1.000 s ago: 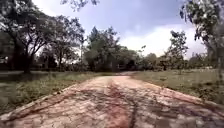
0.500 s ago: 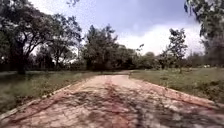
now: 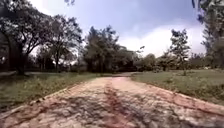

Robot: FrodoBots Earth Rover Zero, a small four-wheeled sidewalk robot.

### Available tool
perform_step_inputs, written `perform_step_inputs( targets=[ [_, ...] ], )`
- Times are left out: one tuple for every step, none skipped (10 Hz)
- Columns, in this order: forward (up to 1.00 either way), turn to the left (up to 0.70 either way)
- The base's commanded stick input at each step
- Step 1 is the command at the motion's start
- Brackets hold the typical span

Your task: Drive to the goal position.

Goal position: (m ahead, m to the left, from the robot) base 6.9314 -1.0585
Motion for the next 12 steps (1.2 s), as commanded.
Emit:
perform_step_inputs(
  targets=[
    [0.70, -0.11],
    [0.70, -0.30],
    [0.70, -0.22],
    [0.70, -0.03],
    [0.70, 0.00],
    [0.70, 0.00],
    [0.70, 0.00],
    [0.70, 0.00],
    [0.70, 0.00],
    [0.70, 0.00],
    [0.70, 0.00],
    [0.70, 0.00]
  ],
)
